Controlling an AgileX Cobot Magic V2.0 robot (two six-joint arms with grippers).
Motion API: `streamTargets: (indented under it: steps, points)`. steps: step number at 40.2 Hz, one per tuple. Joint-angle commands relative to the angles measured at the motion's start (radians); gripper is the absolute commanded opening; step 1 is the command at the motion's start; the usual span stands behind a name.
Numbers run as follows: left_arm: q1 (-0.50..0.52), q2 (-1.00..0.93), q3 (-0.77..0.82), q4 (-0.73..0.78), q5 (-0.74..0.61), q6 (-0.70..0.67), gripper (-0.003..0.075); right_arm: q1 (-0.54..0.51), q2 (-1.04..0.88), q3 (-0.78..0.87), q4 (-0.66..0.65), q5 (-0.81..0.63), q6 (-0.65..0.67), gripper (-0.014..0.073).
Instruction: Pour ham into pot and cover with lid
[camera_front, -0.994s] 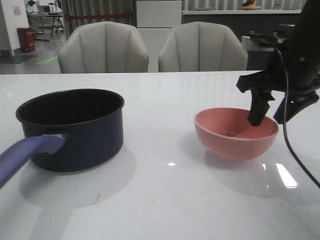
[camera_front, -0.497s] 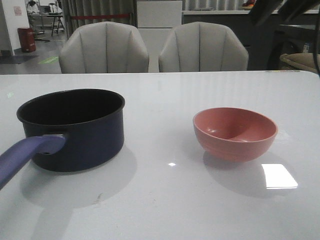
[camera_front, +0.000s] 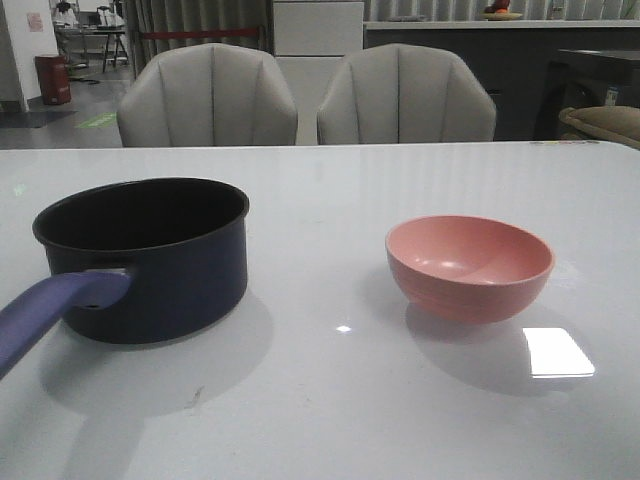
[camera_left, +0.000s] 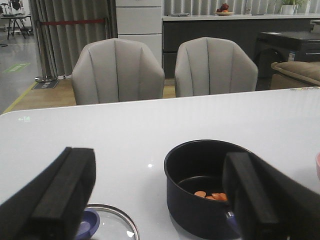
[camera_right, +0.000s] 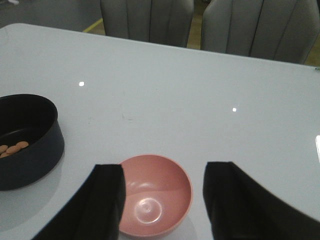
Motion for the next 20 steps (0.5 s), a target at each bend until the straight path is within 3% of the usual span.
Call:
streamTargets:
  steps: [1, 12, 20]
  points:
    - [-0.007, 0.01, -0.026, 0.002, -0.082, -0.002, 0.0565, 0.0, -0.129, 0.075, 0.006, -0.144, -0.011, 0.0466]
    - [-0.007, 0.01, -0.026, 0.0, -0.082, -0.002, 0.0565, 0.0, -0.494, 0.292, 0.005, -0.137, -0.011, 0.0466]
    - [-0.007, 0.01, -0.026, 0.0, -0.08, -0.002, 0.0565, 0.0, -0.579, 0.38, 0.005, -0.132, -0.011, 0.0466]
